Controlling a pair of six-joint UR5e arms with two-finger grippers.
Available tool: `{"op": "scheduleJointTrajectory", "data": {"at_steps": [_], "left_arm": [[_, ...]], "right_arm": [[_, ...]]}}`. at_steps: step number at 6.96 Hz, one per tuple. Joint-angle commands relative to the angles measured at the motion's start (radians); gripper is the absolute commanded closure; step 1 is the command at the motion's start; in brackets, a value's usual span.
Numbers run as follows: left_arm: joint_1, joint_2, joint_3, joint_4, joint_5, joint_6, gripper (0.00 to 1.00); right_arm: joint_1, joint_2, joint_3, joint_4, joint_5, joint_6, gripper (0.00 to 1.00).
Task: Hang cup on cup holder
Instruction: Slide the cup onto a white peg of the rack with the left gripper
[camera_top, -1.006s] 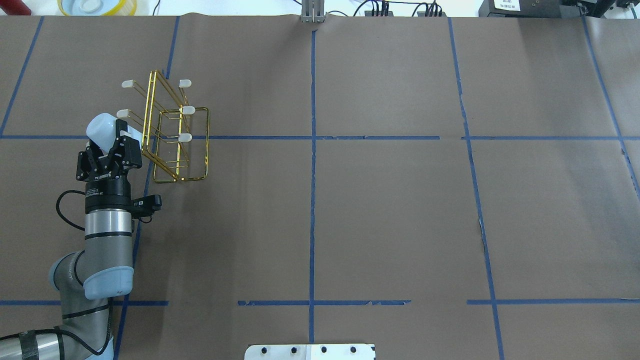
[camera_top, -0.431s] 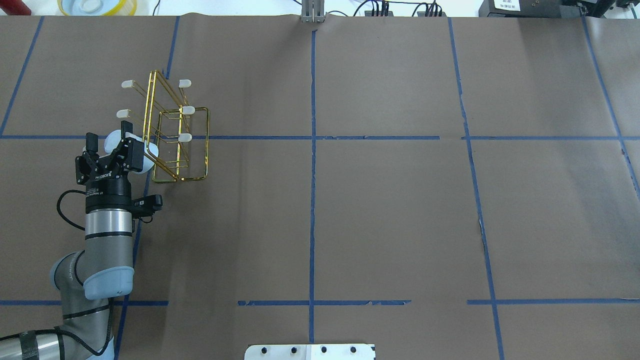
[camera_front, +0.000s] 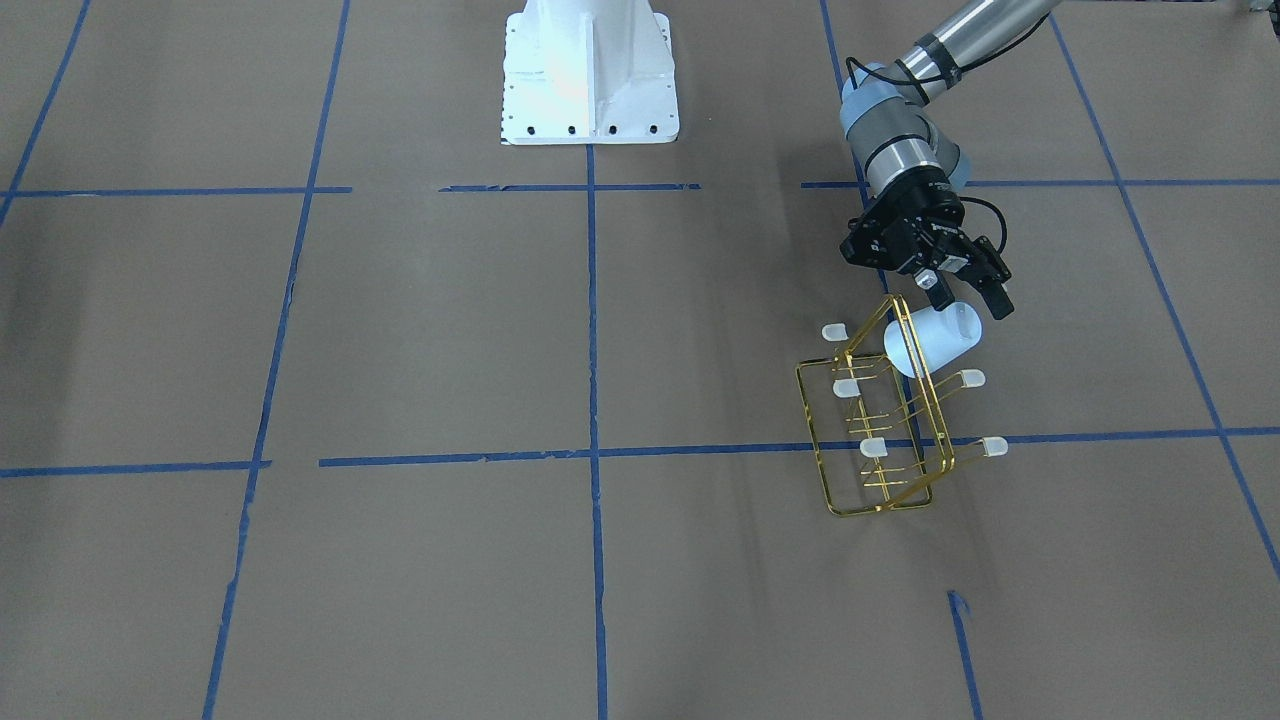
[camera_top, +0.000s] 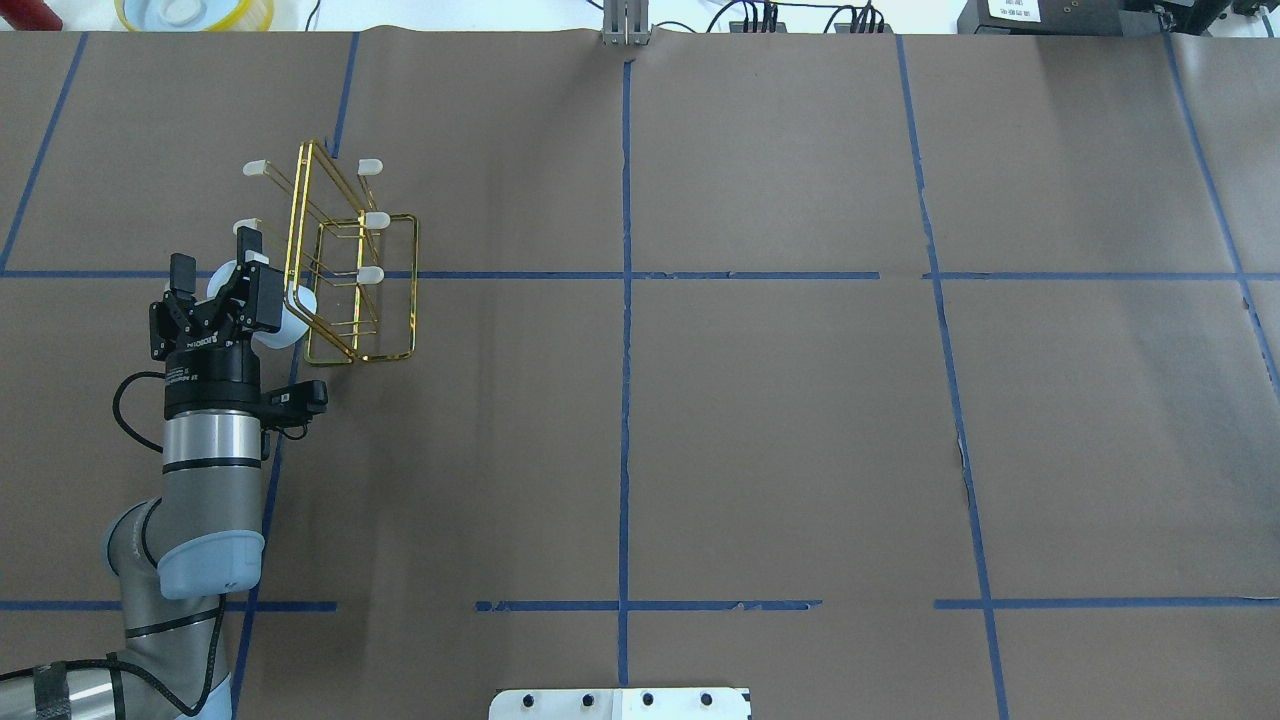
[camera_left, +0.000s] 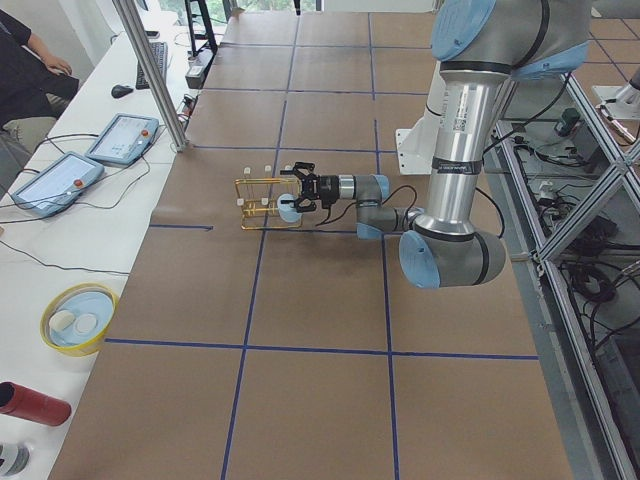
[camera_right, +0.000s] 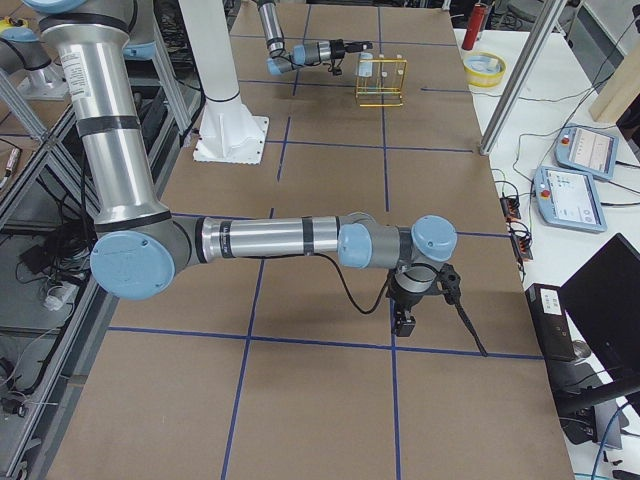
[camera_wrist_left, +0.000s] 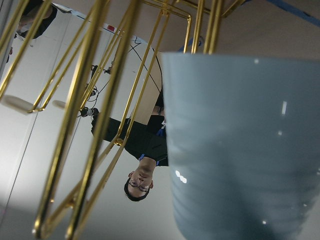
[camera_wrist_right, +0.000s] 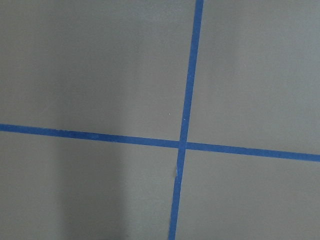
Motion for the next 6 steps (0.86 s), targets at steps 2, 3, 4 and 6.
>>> {"op": "scheduleJointTrajectory", "data": {"at_steps": [2, 3, 4, 6], "left_arm": [[-0.05, 0.019, -0.183, -0.015, -0.149, -0.231, 0.0], [-0.067, 0.022, -0.198, -0.045, -0.208, -0.396, 0.0], [-0.075, 0.024, -0.198, -0.067, -0.214, -0.58, 0.0], [-0.087, 0.027, -0.22, -0.088, -0.255, -0.808, 0.0]], "right_arm": [[0.0, 0.0, 0.0, 0.0, 0.0, 0.0, 0.0], [0.0, 0.0, 0.0, 0.0, 0.0, 0.001, 0.0], [0.0, 0.0, 0.0, 0.0, 0.0, 0.001, 0.0], [0.0, 0.0, 0.0, 0.0, 0.0, 0.001, 0.0]]}}
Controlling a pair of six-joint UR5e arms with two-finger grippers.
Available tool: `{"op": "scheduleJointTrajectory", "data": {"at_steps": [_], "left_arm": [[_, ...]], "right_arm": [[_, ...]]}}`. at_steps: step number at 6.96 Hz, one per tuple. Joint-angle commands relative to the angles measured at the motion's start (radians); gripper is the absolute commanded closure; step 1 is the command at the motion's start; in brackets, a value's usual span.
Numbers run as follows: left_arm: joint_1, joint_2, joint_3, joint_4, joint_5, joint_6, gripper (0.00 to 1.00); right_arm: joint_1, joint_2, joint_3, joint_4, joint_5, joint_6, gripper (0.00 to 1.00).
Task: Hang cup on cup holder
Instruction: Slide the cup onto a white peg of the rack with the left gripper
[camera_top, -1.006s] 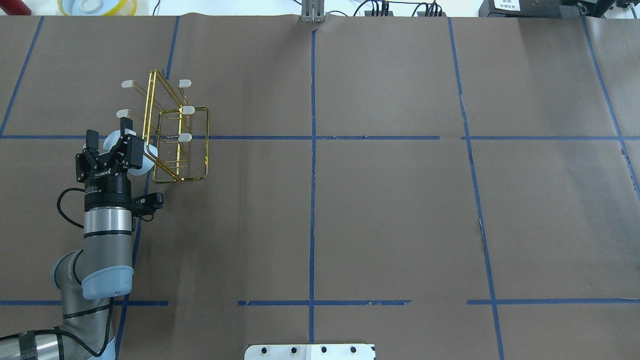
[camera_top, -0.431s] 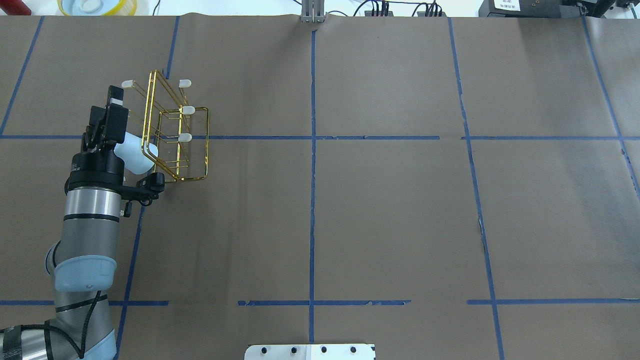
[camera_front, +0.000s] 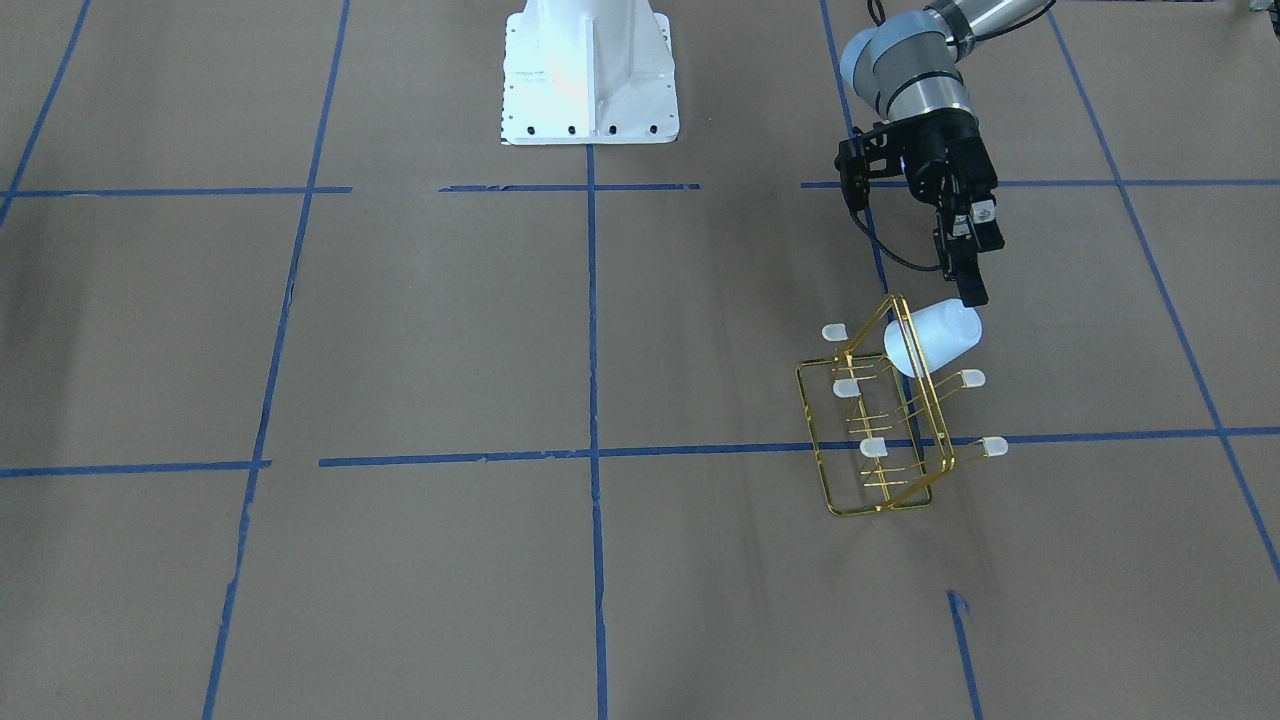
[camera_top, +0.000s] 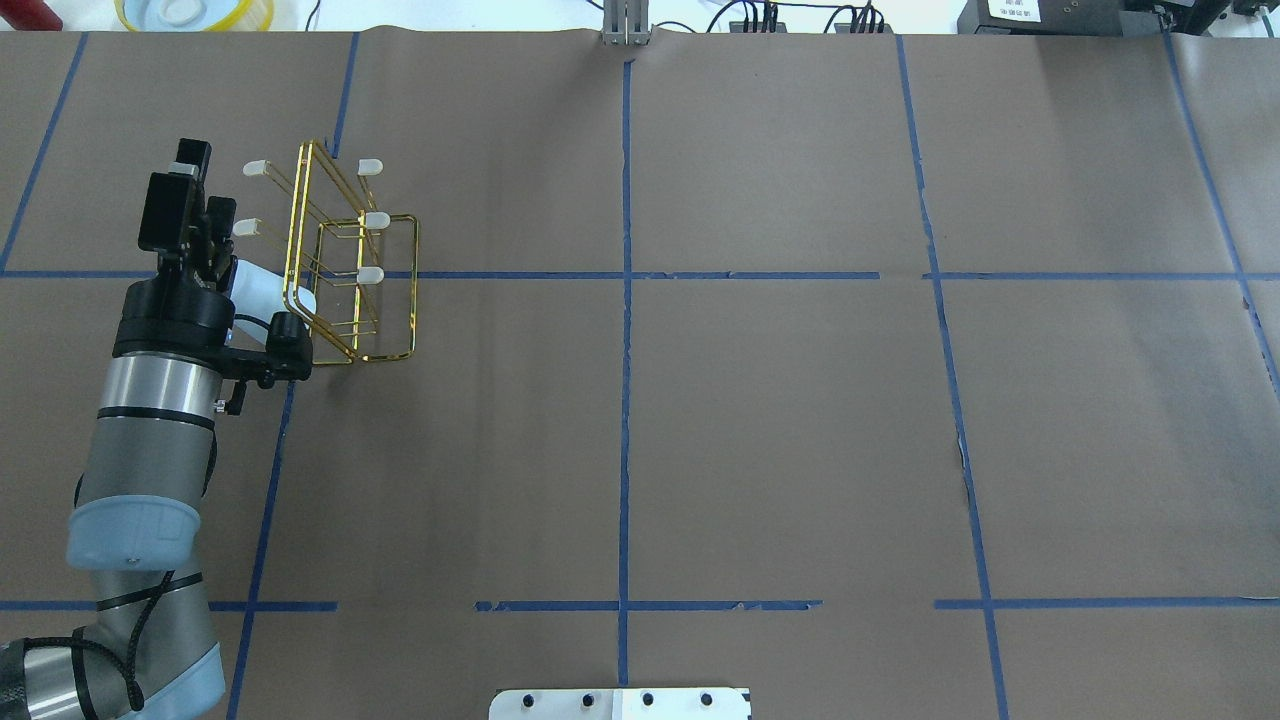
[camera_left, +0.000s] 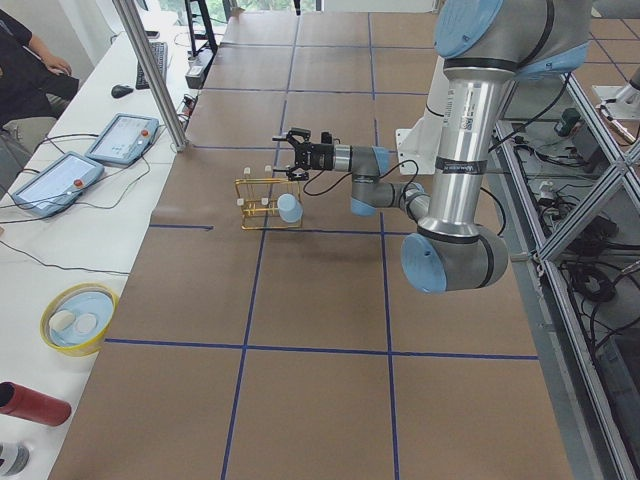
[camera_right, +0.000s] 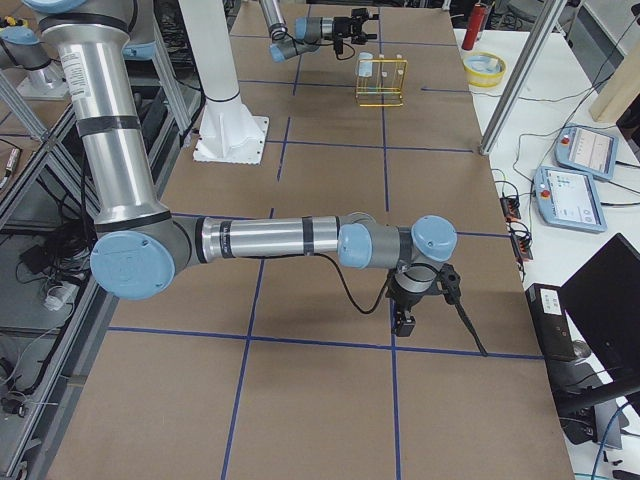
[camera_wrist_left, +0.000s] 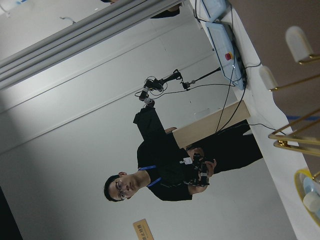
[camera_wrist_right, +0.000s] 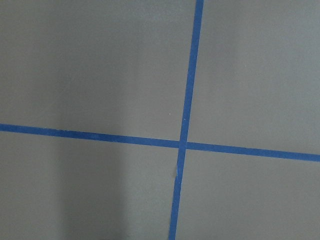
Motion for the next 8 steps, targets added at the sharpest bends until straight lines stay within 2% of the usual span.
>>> {"op": "scheduleJointTrajectory", "data": {"at_steps": [1, 4, 5, 7, 8], "left_arm": [[-0.01, 0.003, -0.027, -0.023, -0.084, -0.257, 0.0], [-0.015, 0.004, -0.029, -0.028, -0.219, -0.777, 0.0], [-0.015, 0.01, -0.029, -0.028, -0.297, -1.066, 0.0], [-0.041, 0.01, -0.029, -0.028, -0.495, -1.52, 0.0], [-0.049, 0.01, -0.029, -0.028, -0.541, -1.738, 0.0]], "right_arm": [[0.0, 0.0, 0.0, 0.0, 0.0, 0.001, 0.0], [0.0, 0.002, 0.0, 0.0, 0.0, -0.001, 0.0], [0.0, 0.0, 0.0, 0.0, 0.0, -0.001, 0.0], [0.0, 0.0, 0.0, 0.0, 0.0, 0.001, 0.0], [0.0, 0.0, 0.0, 0.0, 0.0, 0.001, 0.0]]}}
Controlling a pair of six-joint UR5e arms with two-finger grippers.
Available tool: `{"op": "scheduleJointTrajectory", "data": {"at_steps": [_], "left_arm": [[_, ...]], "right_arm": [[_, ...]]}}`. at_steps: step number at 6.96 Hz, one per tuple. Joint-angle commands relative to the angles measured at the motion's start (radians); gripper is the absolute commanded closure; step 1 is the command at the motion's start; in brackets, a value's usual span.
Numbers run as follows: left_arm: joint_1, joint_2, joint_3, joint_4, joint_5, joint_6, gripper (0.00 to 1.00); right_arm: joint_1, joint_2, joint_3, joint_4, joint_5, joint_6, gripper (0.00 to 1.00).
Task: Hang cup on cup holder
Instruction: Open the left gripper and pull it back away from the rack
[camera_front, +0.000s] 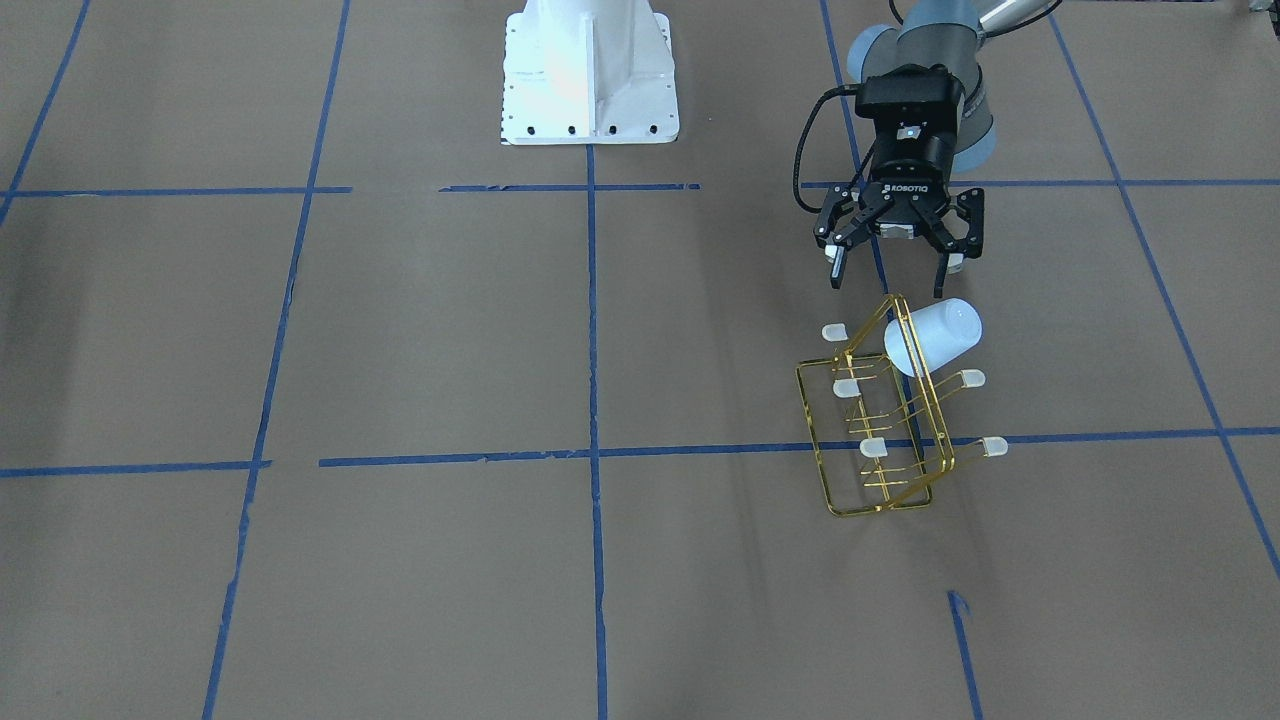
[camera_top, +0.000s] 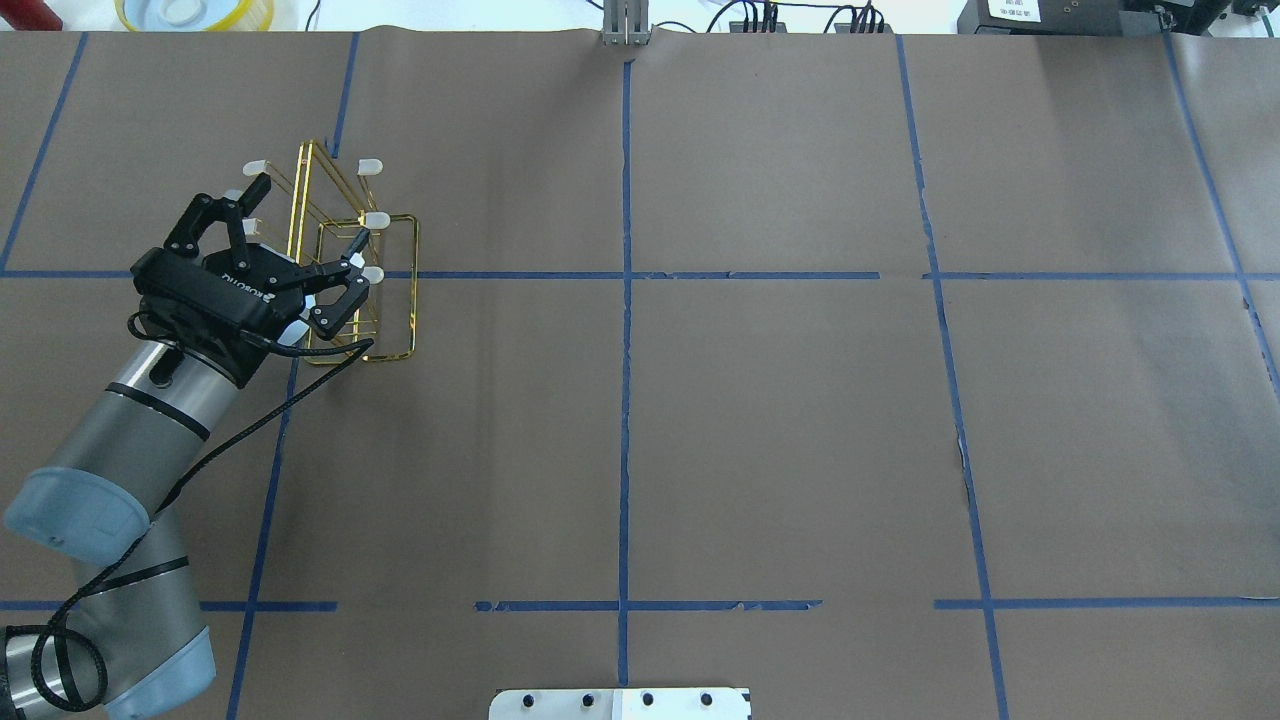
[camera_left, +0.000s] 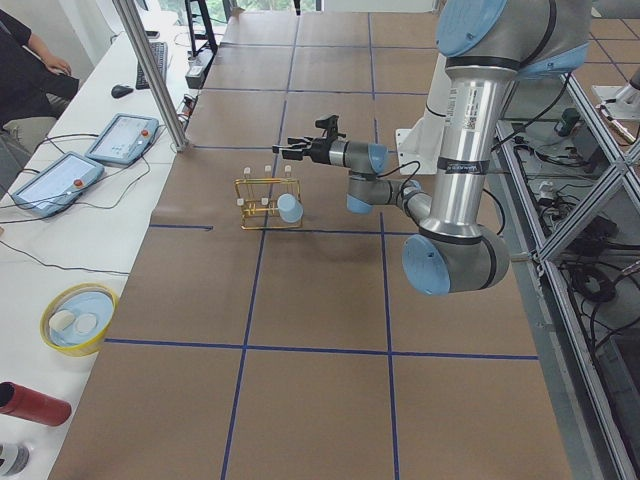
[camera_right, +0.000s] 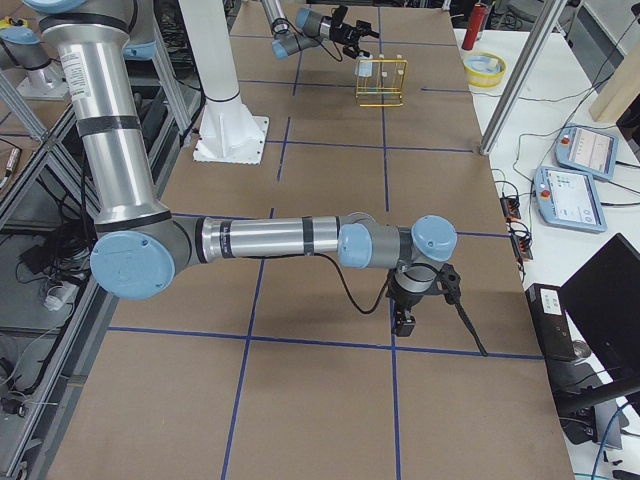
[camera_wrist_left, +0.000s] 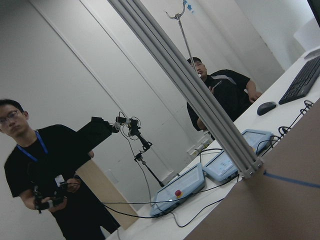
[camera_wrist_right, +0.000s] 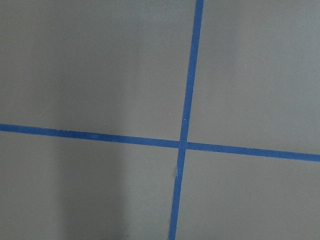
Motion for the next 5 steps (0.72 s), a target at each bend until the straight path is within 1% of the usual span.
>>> {"op": "scheduleJointTrajectory", "data": {"at_steps": [1, 2, 3, 4, 5], "left_arm": [[-0.048, 0.0, 0.0, 0.002, -0.133, -0.304, 0.0], [-0.146, 0.013, 0.001, 0.003, -0.325, -0.303, 0.0], [-0.264, 0.026, 0.018, 0.003, -0.543, -0.305, 0.0], [-0.364, 0.058, 0.02, 0.006, -0.685, -0.305, 0.0], [-0.485, 0.069, 0.044, 0.008, -0.851, -0.306, 0.0]], "right_arm": [[0.0, 0.0, 0.0, 0.0, 0.0, 0.001, 0.0], [0.0, 0.0, 0.0, 0.0, 0.0, -0.001, 0.0], [0.0, 0.0, 0.0, 0.0, 0.0, 0.001, 0.0], [0.0, 0.0, 0.0, 0.0, 0.0, -0.001, 0.0], [0.0, 0.0, 0.0, 0.0, 0.0, 0.001, 0.0]]}}
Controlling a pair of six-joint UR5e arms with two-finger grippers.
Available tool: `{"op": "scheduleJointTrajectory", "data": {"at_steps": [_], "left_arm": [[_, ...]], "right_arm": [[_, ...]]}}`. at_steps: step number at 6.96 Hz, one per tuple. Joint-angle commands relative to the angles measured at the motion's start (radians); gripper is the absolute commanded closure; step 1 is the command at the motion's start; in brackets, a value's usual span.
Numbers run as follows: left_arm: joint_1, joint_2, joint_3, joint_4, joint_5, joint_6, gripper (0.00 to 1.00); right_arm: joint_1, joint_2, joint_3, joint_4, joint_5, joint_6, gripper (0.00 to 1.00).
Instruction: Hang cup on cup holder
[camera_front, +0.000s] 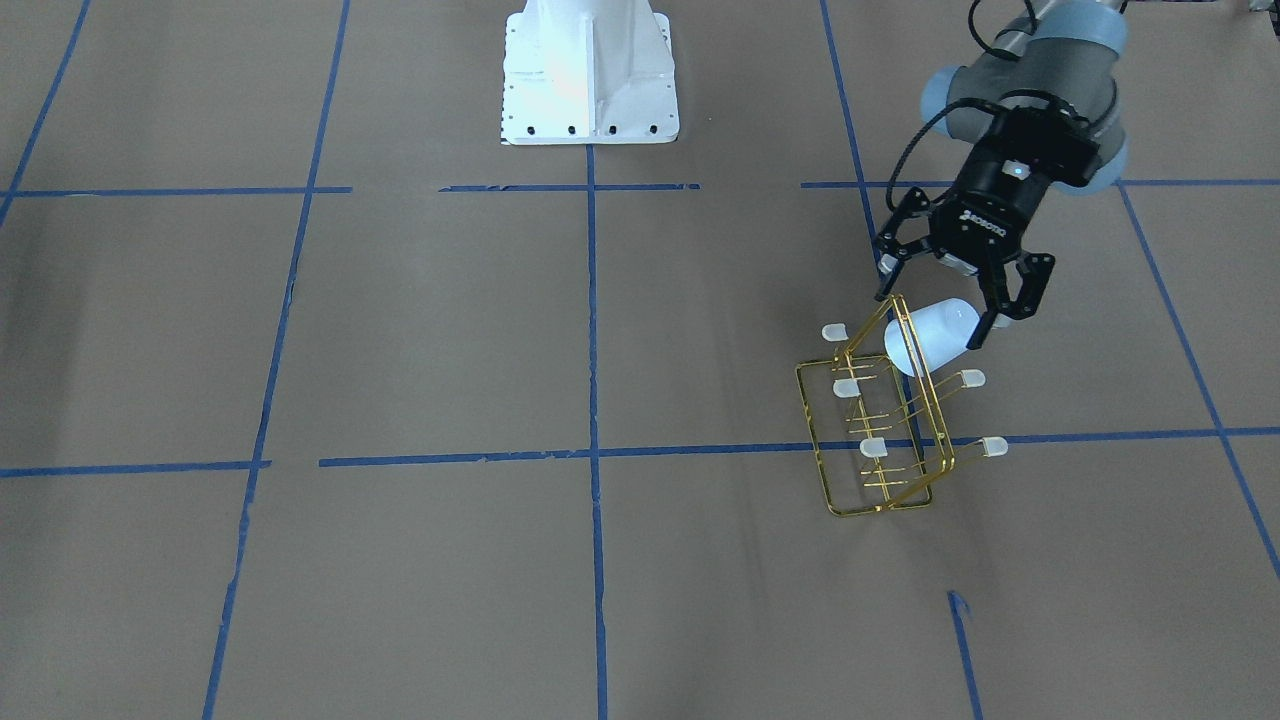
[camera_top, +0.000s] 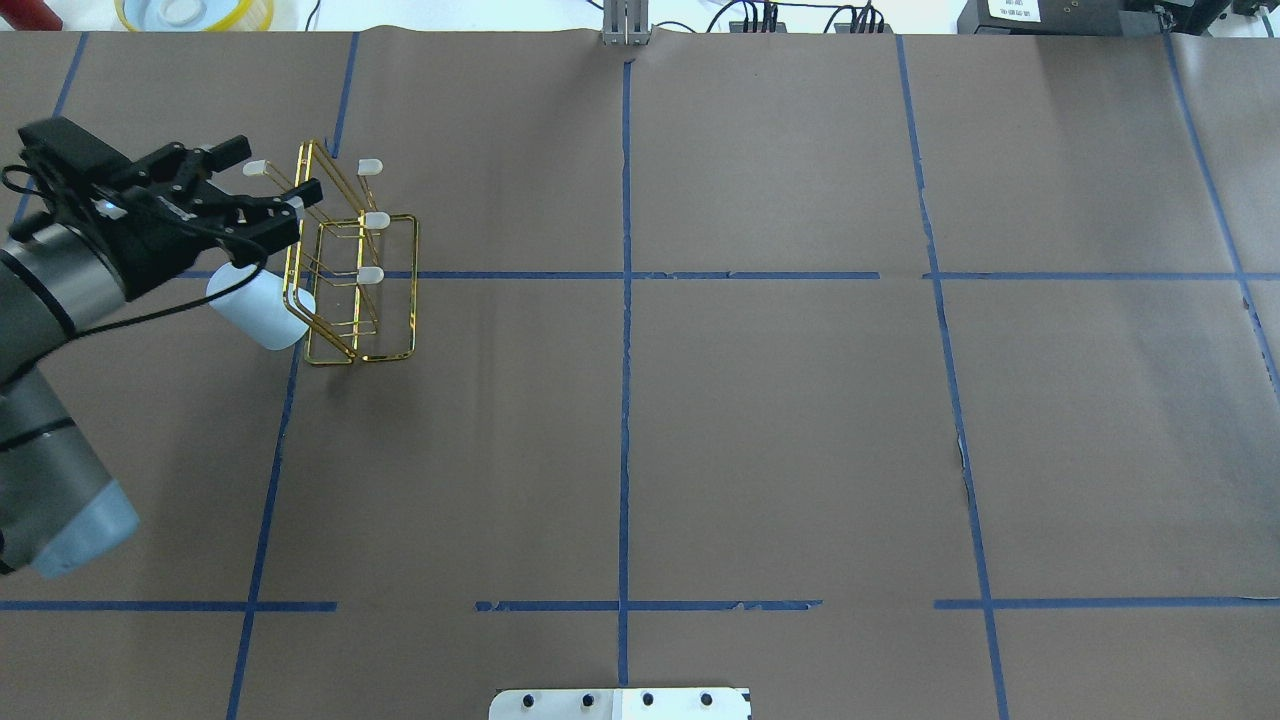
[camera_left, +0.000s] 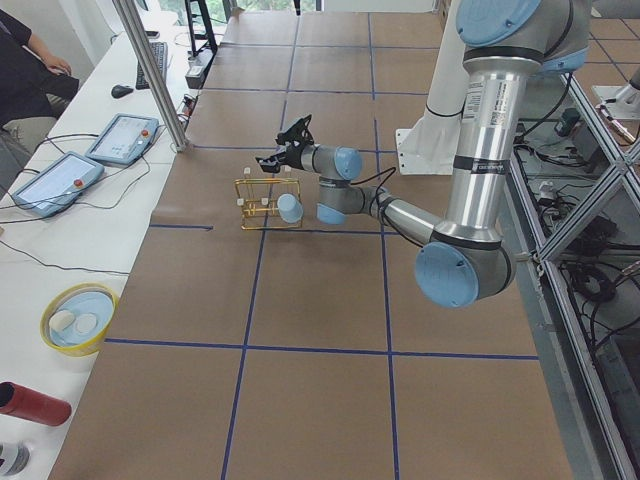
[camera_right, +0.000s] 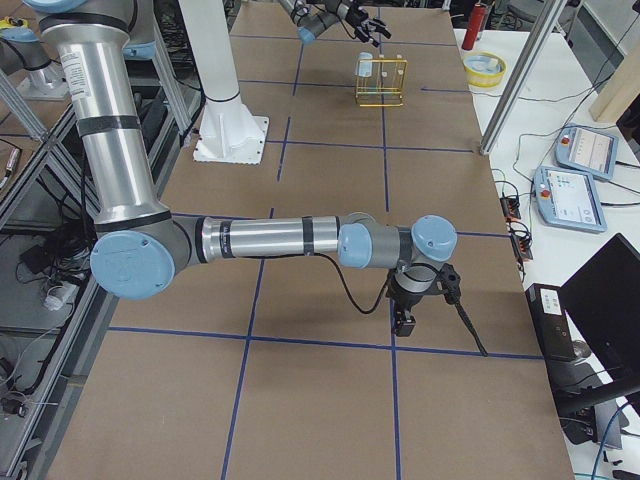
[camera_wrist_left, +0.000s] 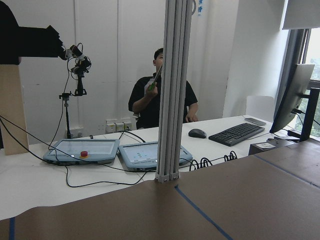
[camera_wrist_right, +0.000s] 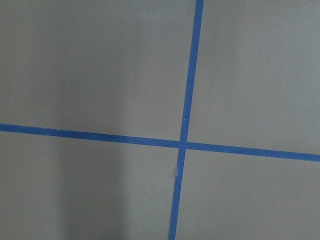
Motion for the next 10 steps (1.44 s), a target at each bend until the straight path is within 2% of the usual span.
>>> {"op": "scheduleJointTrajectory", "data": {"at_steps": [1, 3, 4, 5, 6, 7, 9, 10], "left_arm": [[-0.262, 0.019, 0.08, 0.002, -0.389, -0.01, 0.0], [-0.518, 0.013, 0.223, 0.015, -0.733, -0.012, 0.0], [-0.619, 0.008, 0.252, 0.091, -0.871, -0.013, 0.0], [-0.739, 0.005, 0.246, 0.296, -0.977, 0.0, 0.0], [-0.804, 0.011, 0.249, 0.455, -0.974, 0.039, 0.0], [-0.806, 0.014, 0.263, 0.602, -0.974, 0.239, 0.0], [-0.809, 0.014, 0.249, 1.011, -0.972, 0.556, 0.0], [-0.809, 0.014, 0.248, 1.13, -0.95, 0.629, 0.0]], "right_arm": [[0.0, 0.0, 0.0, 0.0, 0.0, -0.001, 0.0], [0.0, 0.0, 0.0, 0.0, 0.0, 0.001, 0.0], [0.0, 0.0, 0.0, 0.0, 0.0, -0.001, 0.0], [0.0, 0.0, 0.0, 0.0, 0.0, 0.001, 0.0], [0.0, 0.0, 0.0, 0.0, 0.0, -0.001, 0.0], [0.0, 0.0, 0.0, 0.0, 0.0, 0.001, 0.0], [0.0, 0.0, 0.0, 0.0, 0.0, 0.001, 0.0], [0.0, 0.0, 0.0, 0.0, 0.0, 0.001, 0.0]]}}
